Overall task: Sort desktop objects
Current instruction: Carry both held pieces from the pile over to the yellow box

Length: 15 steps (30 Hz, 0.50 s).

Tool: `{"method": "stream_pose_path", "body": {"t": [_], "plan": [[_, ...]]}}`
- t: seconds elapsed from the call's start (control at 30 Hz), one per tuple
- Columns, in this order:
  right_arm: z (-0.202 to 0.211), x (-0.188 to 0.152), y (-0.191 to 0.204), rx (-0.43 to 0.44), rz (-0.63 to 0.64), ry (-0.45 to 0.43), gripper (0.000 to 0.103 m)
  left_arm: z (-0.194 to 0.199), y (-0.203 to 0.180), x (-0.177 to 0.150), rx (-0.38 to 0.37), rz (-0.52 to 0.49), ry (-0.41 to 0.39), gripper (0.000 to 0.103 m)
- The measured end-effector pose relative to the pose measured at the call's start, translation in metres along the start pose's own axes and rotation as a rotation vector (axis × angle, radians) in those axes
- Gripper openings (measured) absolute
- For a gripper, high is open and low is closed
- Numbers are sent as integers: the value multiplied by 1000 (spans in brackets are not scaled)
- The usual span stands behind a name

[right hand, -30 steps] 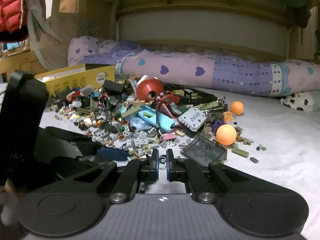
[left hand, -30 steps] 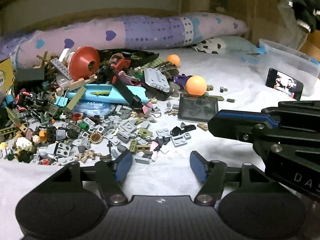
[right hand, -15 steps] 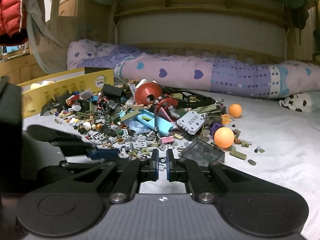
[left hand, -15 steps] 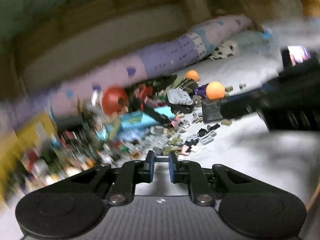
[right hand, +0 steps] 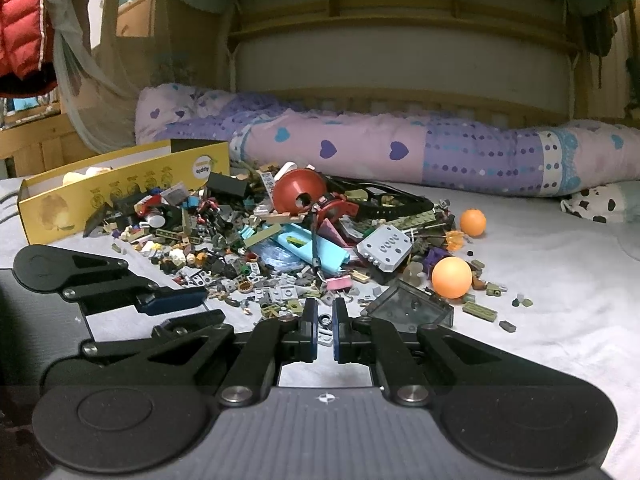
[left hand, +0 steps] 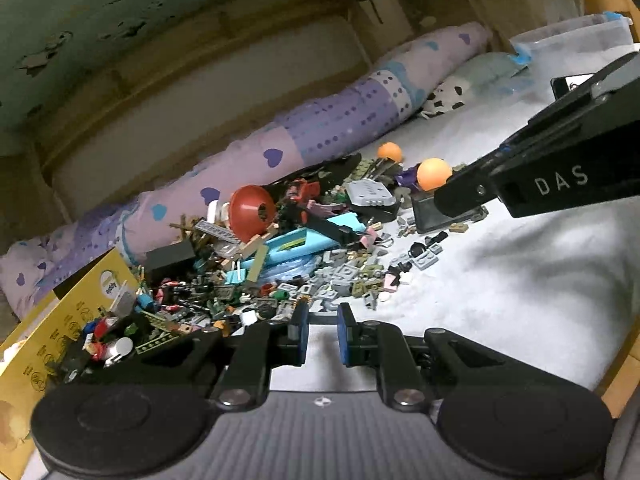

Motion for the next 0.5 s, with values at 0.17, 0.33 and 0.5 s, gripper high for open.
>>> {"method": "stream_pose_path", "body": {"t": [0.17, 0.33, 0.5], "plan": [[3, 0, 4, 4, 6, -9, 9, 15, 12, 0, 36, 41, -12, 16], [2, 0, 8, 37, 2, -21, 9, 26, 27, -4, 23, 151, -14, 16], [17, 5, 19, 18, 34, -124, 9, 32, 47, -6, 20, 293, -27, 16]]}}
Point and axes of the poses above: each gripper's, at about its wrist camera, not at the fingertips, and z roughly against the way its jaws point, y to its left, x to its top, the point moved 5 cm from there along -z, roughly the way its jaws point, and after that the axes turned 2 degrees about y, right-handed, at the moved point
